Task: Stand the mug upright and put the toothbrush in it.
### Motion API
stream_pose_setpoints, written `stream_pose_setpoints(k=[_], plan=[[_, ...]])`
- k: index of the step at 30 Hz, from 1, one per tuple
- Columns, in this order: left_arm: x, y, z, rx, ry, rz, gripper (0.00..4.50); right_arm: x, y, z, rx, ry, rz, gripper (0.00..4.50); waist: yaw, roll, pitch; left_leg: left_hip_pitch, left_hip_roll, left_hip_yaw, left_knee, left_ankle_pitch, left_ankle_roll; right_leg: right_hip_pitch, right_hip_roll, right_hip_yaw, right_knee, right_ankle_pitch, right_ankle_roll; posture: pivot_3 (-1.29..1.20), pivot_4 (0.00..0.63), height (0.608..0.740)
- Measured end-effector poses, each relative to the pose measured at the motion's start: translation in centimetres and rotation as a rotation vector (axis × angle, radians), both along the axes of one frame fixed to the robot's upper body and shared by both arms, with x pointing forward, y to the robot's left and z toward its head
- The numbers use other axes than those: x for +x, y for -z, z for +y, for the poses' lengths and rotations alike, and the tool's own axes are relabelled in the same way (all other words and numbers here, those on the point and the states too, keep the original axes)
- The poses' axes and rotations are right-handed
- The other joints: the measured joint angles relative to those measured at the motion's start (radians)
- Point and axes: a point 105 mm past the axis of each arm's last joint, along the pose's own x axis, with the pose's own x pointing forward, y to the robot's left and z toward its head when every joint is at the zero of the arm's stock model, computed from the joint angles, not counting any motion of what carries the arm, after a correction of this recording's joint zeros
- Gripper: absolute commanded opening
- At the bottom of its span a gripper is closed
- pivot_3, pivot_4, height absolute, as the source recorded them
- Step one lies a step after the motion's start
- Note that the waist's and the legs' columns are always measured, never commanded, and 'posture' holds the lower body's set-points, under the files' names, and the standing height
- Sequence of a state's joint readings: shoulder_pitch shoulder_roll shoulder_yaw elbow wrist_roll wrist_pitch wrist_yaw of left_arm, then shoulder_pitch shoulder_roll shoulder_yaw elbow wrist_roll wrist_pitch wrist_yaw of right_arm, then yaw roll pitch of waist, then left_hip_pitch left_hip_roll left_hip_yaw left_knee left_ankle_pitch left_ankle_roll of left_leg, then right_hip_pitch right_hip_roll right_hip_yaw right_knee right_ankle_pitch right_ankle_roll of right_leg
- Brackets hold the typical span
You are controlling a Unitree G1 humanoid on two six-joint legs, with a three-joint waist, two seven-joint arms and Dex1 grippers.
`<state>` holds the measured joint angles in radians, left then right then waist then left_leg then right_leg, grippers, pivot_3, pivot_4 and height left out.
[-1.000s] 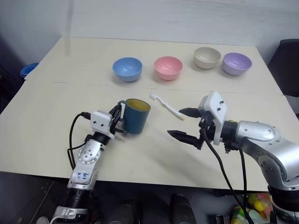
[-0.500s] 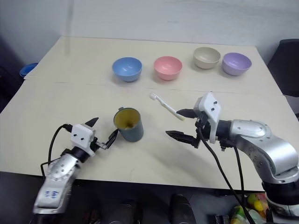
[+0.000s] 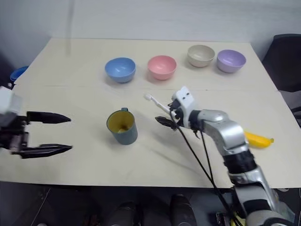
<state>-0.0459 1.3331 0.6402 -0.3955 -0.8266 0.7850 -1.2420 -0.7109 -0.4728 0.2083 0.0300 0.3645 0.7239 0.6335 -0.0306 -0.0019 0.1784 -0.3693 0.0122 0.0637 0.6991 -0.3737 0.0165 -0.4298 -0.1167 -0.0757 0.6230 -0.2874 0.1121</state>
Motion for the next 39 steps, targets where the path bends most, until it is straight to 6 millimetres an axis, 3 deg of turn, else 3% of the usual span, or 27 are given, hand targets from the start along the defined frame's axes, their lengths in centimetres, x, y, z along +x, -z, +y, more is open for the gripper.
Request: stream_pose_setpoints(k=[4,9,10,12,20,23,30,34,36,37,39], plan=[[0.4,-1.3,0.1,0.002,0.026,-0.039,4.46,2.4,0.8,0.6,-0.050,0.057,0.010,4.50,-0.004,0.000,0.000,-0.001,0.000,0.002,-0.002,0.000,0.000,-0.003,0.002,-0.002,0.000,0.000,0.000,0.00,0.150,0.740],[0.7,-1.2,0.1,0.008,0.030,-0.038,4.46,4.6,2.1,-0.2,-0.110,0.133,0.024,4.50,-0.009,0.000,0.001,-0.002,0.000,0.003,-0.002,0.000,-0.001,-0.004,0.002,-0.002,0.000,0.000,0.000,0.00,0.150,0.740],[0.8,-1.2,0.1,0.007,0.027,-0.041,4.49,4.8,2.1,-0.1,-0.110,0.130,0.024,4.32,-0.010,0.000,0.001,-0.002,0.001,0.004,-0.002,0.000,-0.001,-0.004,0.002,-0.002,0.000,0.000,0.000,0.00,0.150,0.740],[0.9,-1.1,0.0,0.009,0.029,-0.045,4.50,5.0,2.2,0.0,-0.119,0.123,0.028,3.95,-0.015,0.000,0.001,-0.001,0.002,0.004,-0.001,0.000,-0.001,-0.003,0.002,-0.002,0.000,0.000,0.000,0.00,0.150,0.740],[1.2,-0.3,0.0,-0.010,0.024,-0.045,4.50,5.0,2.3,1.1,-0.152,0.038,0.024,1.12,-0.026,0.000,0.001,0.001,0.004,0.004,0.000,0.001,-0.003,-0.003,0.002,-0.001,0.004,0.000,0.000,0.00,0.150,0.740],[1.3,-0.3,0.1,-0.011,0.019,-0.047,4.50,5.1,2.2,1.2,-0.163,0.030,0.025,0.29,-0.026,0.000,0.001,0.001,0.004,0.004,0.000,0.001,-0.003,-0.003,0.002,-0.001,0.004,0.000,0.000,0.00,0.150,0.740],[1.4,0.2,0.5,-0.038,-0.006,-0.032,4.50,5.0,2.3,0.9,-0.162,0.035,0.023,0.20,-0.025,0.000,0.001,0.001,0.004,0.003,0.000,0.001,-0.003,-0.003,0.002,-0.001,0.004,0.000,0.000,0.00,0.150,0.740],[1.5,0.0,1.6,-0.082,-0.067,-0.026,4.50,4.3,2.1,1.0,-0.038,0.043,-0.009,0.20,-0.024,0.000,0.001,0.000,0.004,0.002,0.000,0.001,-0.003,-0.003,0.002,-0.001,0.004,0.000,0.000,0.00,0.150,0.740],[1.3,-0.2,2.0,-0.108,-0.096,-0.020,4.50,3.1,0.9,1.7,0.160,0.023,-0.015,0.20,-0.023,0.000,0.001,-0.002,0.004,0.002,-0.001,0.001,-0.003,-0.004,0.002,-0.001,0.003,0.000,0.000,0.00,0.150,0.740],[1.2,-0.2,2.5,-0.135,-0.118,-0.012,4.50,1.9,-1.1,2.4,0.313,-0.025,-0.038,0.20,-0.024,0.001,0.002,-0.002,0.004,0.003,-0.001,0.001,-0.003,-0.006,0.002,-0.001,0.004,0.000,0.000,0.00,0.150,0.740],[1.1,-0.2,2.8,-0.158,-0.138,0.001,4.50,0.0,-4.3,2.8,0.458,-0.114,-0.100,0.20,-0.025,0.001,0.002,-0.002,0.004,0.004,-0.001,0.001,-0.003,-0.007,0.002,-0.001,0.004,0.000,0.000,0.00,0.150,0.740]])
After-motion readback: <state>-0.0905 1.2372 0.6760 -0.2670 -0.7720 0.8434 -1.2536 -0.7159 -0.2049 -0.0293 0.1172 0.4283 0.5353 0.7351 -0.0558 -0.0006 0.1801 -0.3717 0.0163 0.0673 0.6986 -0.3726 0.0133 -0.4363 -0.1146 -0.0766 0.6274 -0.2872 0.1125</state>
